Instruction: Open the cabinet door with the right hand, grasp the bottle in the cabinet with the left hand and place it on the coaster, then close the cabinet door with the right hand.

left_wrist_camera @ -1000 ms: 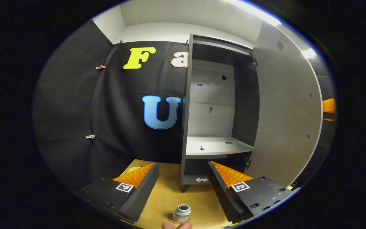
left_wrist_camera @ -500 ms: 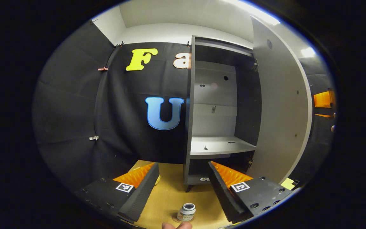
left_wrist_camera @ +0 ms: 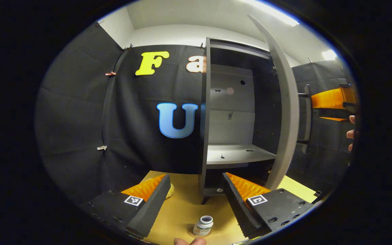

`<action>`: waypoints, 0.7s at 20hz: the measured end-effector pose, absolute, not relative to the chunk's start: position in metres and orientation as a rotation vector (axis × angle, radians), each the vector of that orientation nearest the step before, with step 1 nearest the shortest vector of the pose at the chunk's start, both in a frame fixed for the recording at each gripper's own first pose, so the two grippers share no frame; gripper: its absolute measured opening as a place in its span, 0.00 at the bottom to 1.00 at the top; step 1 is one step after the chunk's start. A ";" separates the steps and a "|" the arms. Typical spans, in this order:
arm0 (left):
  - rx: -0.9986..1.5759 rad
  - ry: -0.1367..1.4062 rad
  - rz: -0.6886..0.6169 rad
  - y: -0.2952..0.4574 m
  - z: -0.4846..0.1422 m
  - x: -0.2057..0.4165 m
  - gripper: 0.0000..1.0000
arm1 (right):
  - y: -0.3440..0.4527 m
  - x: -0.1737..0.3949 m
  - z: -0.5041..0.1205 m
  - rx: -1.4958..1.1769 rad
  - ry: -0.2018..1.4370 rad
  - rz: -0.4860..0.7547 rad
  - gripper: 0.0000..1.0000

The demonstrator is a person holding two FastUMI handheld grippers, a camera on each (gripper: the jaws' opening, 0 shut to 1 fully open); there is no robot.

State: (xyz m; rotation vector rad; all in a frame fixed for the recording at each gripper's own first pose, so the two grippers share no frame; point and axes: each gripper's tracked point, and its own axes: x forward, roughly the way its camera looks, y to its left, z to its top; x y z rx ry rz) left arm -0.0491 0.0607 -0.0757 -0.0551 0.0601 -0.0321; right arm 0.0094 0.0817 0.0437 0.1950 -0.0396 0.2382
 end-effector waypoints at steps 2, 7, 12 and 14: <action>-0.059 0.057 -0.034 0.062 -0.075 -0.048 0.94 | 0.080 0.010 0.047 0.188 -0.053 0.227 0.98; -0.055 0.048 -0.046 0.060 -0.071 -0.044 0.94 | 0.056 0.012 0.041 0.155 -0.062 0.148 0.98; -0.037 0.043 -0.066 0.050 -0.067 -0.043 0.94 | 0.038 0.009 0.039 0.096 -0.064 0.092 0.97; -0.035 0.046 -0.071 0.046 -0.067 -0.044 0.95 | 0.033 0.009 0.037 0.086 -0.062 0.073 0.97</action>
